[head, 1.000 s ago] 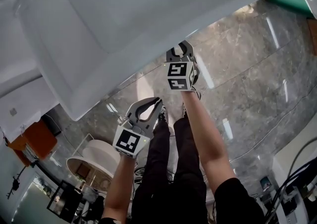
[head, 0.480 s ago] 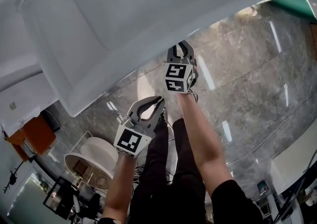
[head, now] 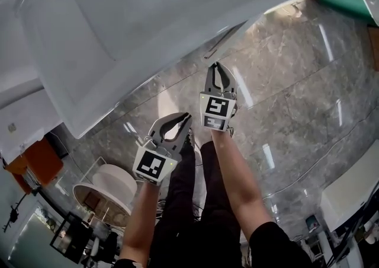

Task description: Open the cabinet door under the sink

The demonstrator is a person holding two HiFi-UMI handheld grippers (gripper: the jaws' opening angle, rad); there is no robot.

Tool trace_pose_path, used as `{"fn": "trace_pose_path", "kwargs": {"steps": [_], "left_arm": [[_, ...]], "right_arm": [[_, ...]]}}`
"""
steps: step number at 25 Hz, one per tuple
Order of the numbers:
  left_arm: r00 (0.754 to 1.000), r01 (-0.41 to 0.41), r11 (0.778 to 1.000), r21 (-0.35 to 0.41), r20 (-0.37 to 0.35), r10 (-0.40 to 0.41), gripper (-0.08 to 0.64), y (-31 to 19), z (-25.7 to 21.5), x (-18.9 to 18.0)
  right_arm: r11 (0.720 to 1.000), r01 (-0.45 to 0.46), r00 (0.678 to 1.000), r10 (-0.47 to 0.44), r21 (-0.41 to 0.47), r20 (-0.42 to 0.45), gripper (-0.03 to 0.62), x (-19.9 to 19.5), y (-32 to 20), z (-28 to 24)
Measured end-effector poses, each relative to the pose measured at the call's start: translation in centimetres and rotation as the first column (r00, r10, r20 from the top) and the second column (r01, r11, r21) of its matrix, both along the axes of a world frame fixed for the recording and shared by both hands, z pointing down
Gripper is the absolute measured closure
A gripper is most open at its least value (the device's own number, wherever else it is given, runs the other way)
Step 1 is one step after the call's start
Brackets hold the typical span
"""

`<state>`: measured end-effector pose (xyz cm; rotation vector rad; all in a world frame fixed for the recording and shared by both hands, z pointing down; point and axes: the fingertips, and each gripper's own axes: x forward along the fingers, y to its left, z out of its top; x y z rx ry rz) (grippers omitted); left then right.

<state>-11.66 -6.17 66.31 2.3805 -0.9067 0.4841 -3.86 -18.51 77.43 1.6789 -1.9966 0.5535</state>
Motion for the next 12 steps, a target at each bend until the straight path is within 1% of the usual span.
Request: {"fn": "trace_pose_path", "kwargs": {"steps": [4, 9, 12], "left_arm": [[1.000, -0.011, 1.000, 0.000, -0.001, 0.011, 0.531, 0.2, 0.0, 1.3], [1.000, -0.021, 1.000, 0.007, 0.008, 0.021, 0.531, 0.1, 0.1, 2.6], [0.999, -0.035, 0.999, 0.018, 0.024, 0.035, 0.531, 0.3, 0.1, 3.0]], "right_arm": [[0.999, -0.041, 0.997, 0.042, -0.014, 0.058, 0.499, 1.7, 1.6, 0.0], [0.999, -0.037, 0.998, 0.037, 0.001, 0.051, 0.502, 2.8, 2.4, 0.0], [0.998, -0.059, 0.997, 0.058, 0.014, 0.052, 0.503, 3.3, 2.7, -0.3]]}}
